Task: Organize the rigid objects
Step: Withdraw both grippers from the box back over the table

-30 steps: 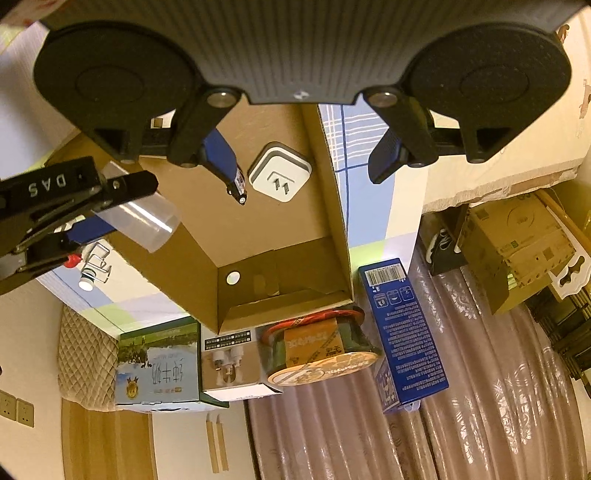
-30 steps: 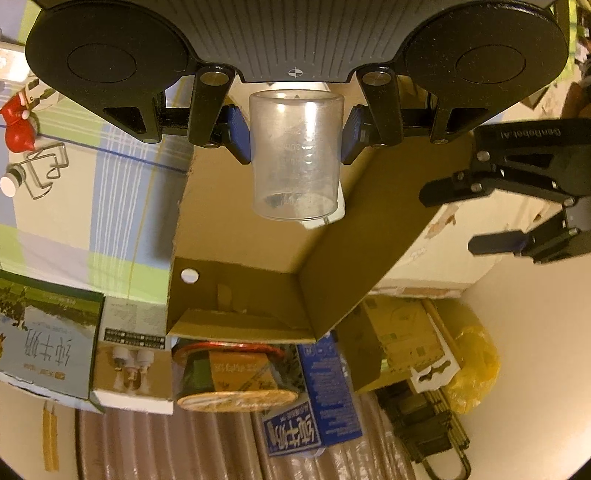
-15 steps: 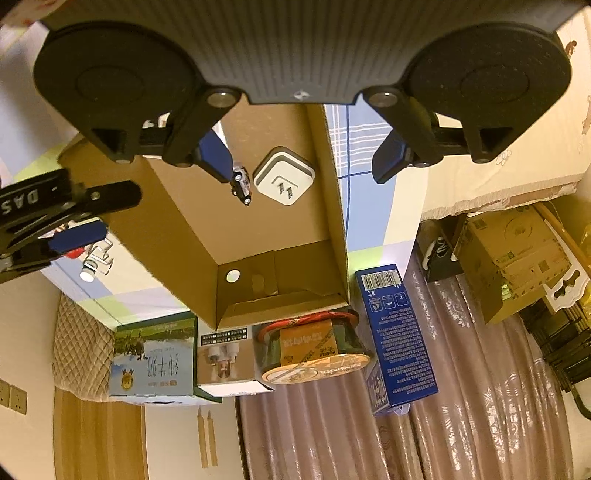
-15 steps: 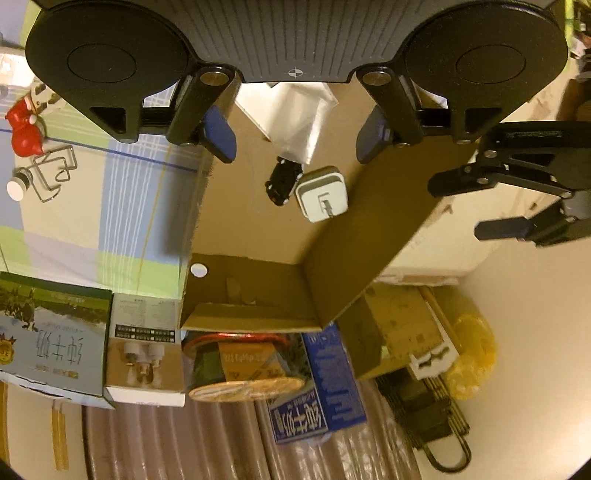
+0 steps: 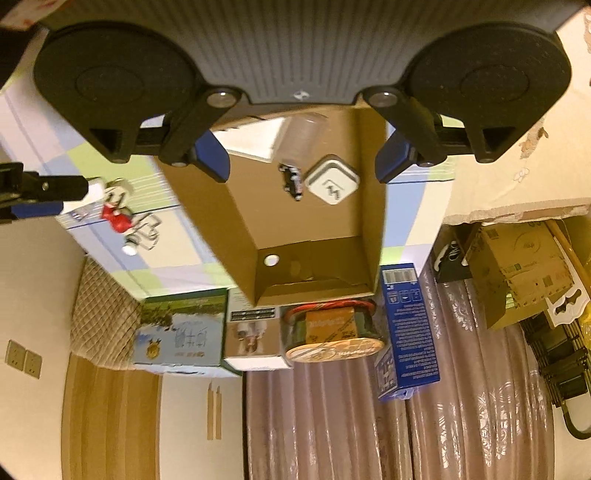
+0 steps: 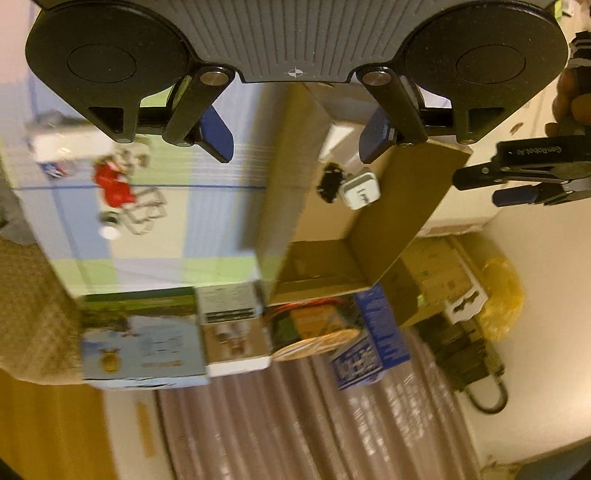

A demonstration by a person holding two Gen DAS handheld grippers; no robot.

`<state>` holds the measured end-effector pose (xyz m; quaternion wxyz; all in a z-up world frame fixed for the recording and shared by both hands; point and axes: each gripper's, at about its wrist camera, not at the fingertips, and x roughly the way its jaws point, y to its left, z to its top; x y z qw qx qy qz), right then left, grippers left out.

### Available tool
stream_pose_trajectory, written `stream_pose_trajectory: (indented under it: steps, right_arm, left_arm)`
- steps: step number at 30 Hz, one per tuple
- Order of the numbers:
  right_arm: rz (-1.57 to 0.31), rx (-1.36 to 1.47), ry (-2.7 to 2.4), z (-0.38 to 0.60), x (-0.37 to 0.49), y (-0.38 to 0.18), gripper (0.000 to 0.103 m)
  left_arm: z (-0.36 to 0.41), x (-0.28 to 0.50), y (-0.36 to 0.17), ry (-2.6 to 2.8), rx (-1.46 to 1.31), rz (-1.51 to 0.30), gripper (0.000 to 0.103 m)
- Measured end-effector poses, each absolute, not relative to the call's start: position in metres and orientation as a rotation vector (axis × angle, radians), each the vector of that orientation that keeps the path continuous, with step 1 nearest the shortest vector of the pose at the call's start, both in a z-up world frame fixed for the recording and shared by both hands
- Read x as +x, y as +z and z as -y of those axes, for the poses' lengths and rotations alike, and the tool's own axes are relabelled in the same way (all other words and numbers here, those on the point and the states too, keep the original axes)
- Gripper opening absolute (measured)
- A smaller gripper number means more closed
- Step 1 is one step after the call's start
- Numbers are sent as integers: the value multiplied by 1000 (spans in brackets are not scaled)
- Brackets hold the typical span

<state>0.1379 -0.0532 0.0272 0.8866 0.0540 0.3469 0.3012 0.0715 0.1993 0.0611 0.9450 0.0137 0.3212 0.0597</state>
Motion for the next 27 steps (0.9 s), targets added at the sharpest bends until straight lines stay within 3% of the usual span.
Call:
stream_pose_trajectory:
  steps: [27]
  right_arm:
    - [-674, 174, 349, 214, 68, 35, 77]
  left_arm:
    - [-62, 44, 62, -68, 7, -641, 97]
